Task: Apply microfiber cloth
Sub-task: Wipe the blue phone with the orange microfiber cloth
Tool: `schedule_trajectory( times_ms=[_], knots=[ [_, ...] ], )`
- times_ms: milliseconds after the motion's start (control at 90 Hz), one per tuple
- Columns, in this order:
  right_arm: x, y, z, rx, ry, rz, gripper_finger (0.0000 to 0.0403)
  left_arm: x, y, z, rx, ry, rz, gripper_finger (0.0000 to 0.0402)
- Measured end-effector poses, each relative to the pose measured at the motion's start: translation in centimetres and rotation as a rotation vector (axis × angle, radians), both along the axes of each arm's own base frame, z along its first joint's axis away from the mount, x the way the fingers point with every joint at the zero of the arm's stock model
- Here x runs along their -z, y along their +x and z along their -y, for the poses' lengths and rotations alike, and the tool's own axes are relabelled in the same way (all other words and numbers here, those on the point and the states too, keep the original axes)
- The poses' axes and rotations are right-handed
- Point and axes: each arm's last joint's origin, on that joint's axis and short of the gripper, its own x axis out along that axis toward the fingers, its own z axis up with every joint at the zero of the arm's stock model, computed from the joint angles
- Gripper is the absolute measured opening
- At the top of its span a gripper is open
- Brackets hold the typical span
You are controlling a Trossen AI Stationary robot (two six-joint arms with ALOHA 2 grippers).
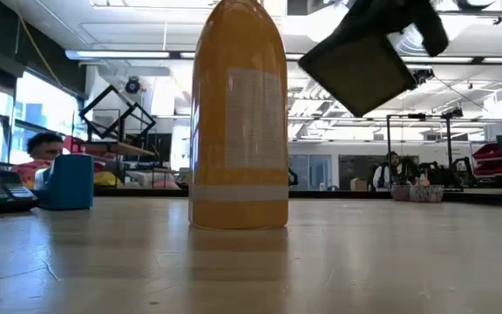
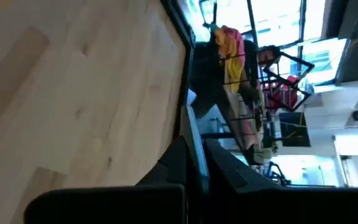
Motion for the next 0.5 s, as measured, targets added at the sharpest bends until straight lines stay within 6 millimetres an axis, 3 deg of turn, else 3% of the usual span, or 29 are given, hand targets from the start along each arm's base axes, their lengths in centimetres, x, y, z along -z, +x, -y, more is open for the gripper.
schedule_trajectory(
  times_ms=[211, 500],
  knots=[
    [0.8, 0.2, -0.6, 0.002, 0.078, 0.003, 0.0000, 0.5, -4.1, 1.3, 0.009, -0.248, -0.202, 0.0314],
    [2.3, 1.1, -0.3, 0.046, 0.187, -0.002, 0.0000, 6.5, -6.9, 5.8, -0.063, -0.400, -0.632, 0.0308]
  ],
)
